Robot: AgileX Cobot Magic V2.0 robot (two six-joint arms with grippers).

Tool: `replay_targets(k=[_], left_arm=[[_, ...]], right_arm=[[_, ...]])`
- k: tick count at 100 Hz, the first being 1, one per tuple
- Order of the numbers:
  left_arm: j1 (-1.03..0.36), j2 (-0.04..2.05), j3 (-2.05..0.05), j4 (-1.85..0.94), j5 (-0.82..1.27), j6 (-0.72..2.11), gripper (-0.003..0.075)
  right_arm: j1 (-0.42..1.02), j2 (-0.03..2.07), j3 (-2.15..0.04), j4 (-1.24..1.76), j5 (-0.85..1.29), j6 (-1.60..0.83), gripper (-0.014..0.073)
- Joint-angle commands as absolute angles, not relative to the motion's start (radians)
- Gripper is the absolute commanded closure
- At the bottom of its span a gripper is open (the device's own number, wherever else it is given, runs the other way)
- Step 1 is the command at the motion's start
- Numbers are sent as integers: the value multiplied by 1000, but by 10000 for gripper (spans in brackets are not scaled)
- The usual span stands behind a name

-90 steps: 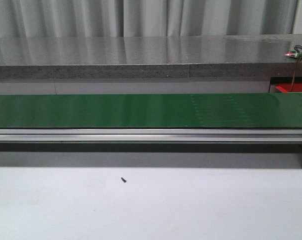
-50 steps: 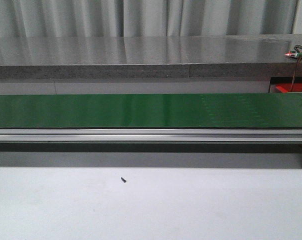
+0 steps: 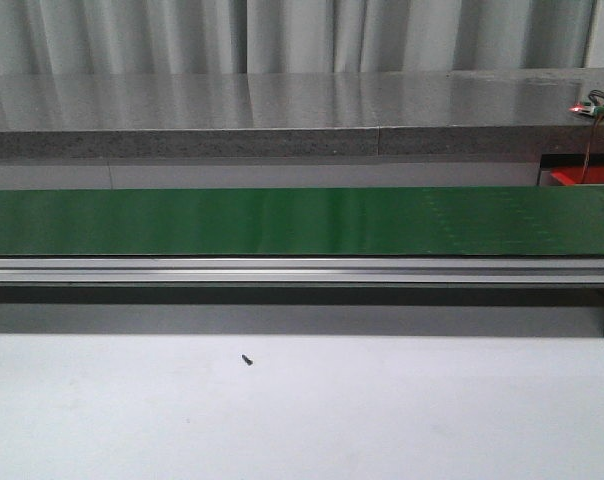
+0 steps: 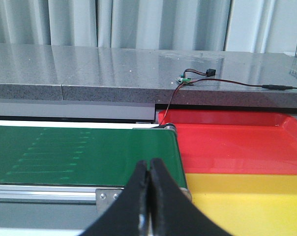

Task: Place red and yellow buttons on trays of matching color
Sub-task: 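Move the left gripper down onto a yellow button and grasp it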

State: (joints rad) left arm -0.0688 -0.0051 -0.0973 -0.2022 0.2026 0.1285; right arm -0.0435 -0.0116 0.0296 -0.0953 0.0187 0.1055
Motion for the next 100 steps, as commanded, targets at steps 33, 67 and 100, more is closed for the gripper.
replay_targets(k=[33,67,100], left_arm=[[-69,72,-333,-182,209,120,740],[-69,330,-482,-182,323,120,740],[-69,660,-668,-182,411,120,738]], right_arm=[[-46,-29,11,-100,-57,108,691],[-46,-29,11,-100,-57,108,691],[-46,-29,11,-100,-57,108,691]])
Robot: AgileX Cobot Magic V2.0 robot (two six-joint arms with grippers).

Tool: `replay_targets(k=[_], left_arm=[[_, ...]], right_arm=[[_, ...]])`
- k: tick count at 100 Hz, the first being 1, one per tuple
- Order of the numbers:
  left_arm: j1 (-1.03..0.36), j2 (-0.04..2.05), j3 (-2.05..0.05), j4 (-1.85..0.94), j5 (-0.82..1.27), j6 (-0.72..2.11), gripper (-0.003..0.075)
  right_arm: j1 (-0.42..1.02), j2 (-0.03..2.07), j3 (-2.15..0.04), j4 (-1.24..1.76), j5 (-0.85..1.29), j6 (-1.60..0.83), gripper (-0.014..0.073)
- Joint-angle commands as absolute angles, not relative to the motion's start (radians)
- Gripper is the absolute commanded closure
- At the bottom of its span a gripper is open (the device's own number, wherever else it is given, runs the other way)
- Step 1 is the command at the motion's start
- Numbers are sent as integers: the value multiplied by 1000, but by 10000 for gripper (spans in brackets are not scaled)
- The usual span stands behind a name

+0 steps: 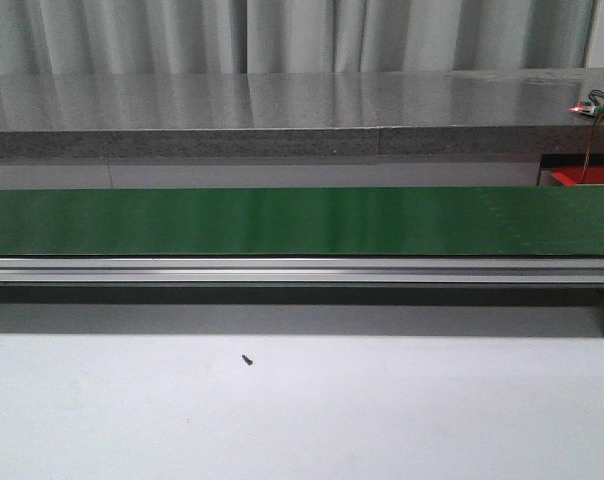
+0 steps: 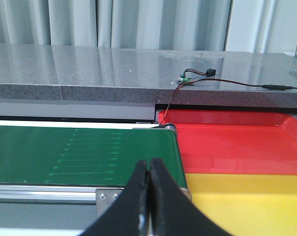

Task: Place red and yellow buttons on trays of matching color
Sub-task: 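Move the left gripper down onto a yellow button and grasp it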

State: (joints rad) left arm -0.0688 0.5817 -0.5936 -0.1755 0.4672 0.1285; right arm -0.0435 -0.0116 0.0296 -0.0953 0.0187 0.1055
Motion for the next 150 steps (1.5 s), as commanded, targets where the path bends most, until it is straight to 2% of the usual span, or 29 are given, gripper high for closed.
replay_targets(k=[1,9,16,23,35,42,47,75,95,118,150], left_arm=[[-69,667,-672,-182,413,120,738],[-69,754,-715,-182,436,120,722],[-69,823,-757,-182,469,120,652],[-69,882,-795,-182,487,120,524],[-69,955,-844,-189,464,120,209],[-69,980,-846,-189,414,120,92],[-69,994,-846,-189,399,120,62],[-40,1052,-877,-189,454,84,62],[149,1077,-942,-185,562,-46,100],[389,1108,-963,-185,710,-54,145],[523,1233,-984,-181,796,-65,146]], right_arm=[[-46,-29,11,-100,-57,108,691],[-46,-29,11,-100,-57,108,691],[-46,-29,11,-100,-57,108,691],[-46,-29,11,-100,-57,108,691],[-46,-29,11,-100,-57,108,691],[-46,-29,11,-100,-57,108,691],[-46,-29,11,-100,-57,108,691],[-46,-29,11,-100,-57,108,691],[-46,-29,11,-100,-57,108,691],[-46,-29,11,-100,-57,108,691],[-46,-29,11,-100,-57,108,691]])
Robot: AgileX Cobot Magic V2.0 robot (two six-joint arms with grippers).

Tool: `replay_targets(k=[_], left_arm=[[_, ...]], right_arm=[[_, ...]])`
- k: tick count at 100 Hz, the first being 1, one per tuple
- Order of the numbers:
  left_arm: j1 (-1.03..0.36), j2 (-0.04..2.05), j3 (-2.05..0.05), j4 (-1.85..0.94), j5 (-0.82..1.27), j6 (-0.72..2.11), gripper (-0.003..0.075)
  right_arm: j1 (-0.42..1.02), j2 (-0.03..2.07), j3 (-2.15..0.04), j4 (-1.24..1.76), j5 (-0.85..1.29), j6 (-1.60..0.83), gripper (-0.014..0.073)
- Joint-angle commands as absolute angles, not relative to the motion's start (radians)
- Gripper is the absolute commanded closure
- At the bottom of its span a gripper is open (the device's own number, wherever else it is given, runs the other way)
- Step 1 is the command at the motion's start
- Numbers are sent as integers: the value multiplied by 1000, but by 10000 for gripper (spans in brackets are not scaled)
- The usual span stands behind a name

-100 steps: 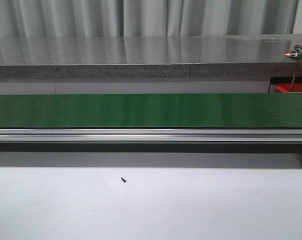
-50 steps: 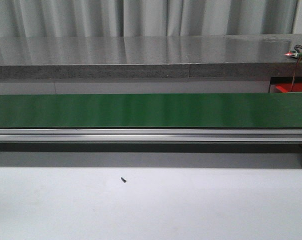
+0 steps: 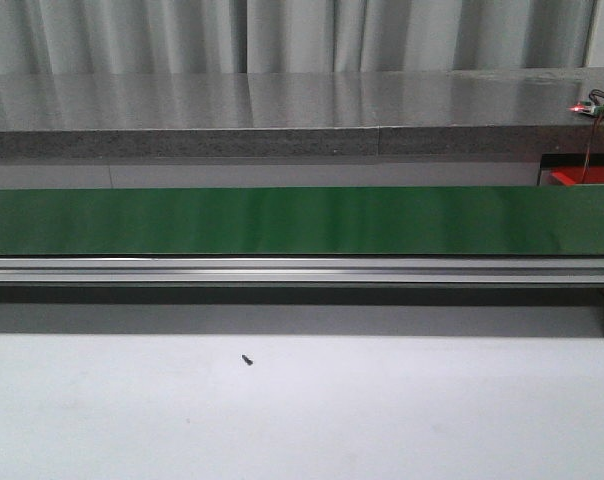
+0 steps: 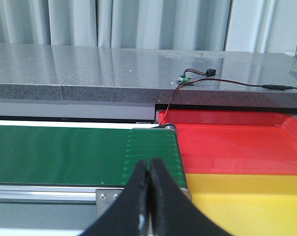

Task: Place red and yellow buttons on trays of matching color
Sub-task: 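Move the left gripper down onto a yellow button and grasp it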

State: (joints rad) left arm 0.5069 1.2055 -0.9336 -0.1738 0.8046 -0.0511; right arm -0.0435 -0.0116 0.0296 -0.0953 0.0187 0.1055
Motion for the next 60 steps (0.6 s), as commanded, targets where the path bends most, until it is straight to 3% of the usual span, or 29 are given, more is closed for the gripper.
replay_targets(k=[1,60], left_arm=[[527,1238,-986,-181,798,-65,146],[527,1546,-1044,-148,715,-68,154]], right_arm=[[-46,-29,11,-100,-57,108,691],[-46,-29,11,-100,-57,108,691]])
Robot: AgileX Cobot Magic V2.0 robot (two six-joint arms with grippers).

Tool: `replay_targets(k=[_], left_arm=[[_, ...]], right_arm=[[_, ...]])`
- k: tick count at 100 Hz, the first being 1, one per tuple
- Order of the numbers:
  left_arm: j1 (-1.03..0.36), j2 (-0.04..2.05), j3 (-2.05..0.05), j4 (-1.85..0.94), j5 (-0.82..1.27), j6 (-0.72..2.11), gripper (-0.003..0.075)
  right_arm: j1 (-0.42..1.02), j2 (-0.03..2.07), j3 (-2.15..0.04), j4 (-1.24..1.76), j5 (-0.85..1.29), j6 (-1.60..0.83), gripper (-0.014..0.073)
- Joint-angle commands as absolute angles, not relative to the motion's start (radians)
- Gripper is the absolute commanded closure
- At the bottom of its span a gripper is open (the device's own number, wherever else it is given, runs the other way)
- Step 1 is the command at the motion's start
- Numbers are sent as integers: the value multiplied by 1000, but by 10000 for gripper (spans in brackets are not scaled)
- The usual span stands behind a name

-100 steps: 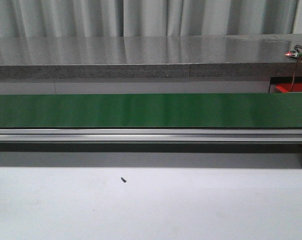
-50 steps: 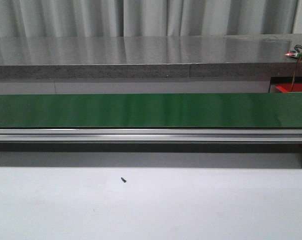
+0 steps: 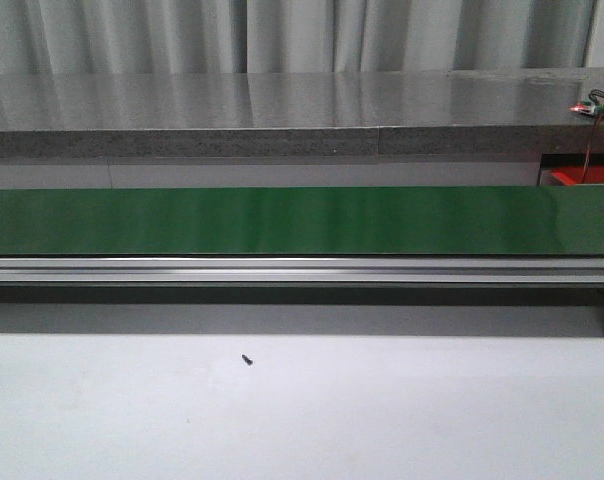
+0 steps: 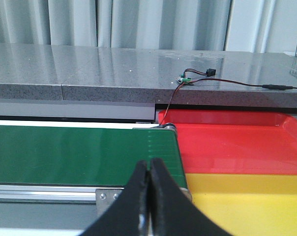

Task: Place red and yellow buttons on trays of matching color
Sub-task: 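Move the left gripper down onto a yellow button and grasp it, then lift the yellow button onto the belt and open the left gripper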

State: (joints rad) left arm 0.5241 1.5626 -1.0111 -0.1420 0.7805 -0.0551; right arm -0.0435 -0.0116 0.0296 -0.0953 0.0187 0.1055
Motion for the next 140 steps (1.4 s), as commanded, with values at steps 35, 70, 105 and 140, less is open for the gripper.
replay_targets(k=[35,70,105,140], left_arm=[[524,1626,-1044,-189,614,-68,154],[524,1664,-1044,-191,576,-68,206],[521,1672,-1044,-208,561,-63,499],[445,1590,-1044,-206,636,-35,498]], right_arm=[[-46,-29,11,-100,-57,108,691],[-46,-29,11,-100,-57,108,691],[-46,-29,11,-100,-57,108,691],[-46,-29,11,-100,-57,108,691]])
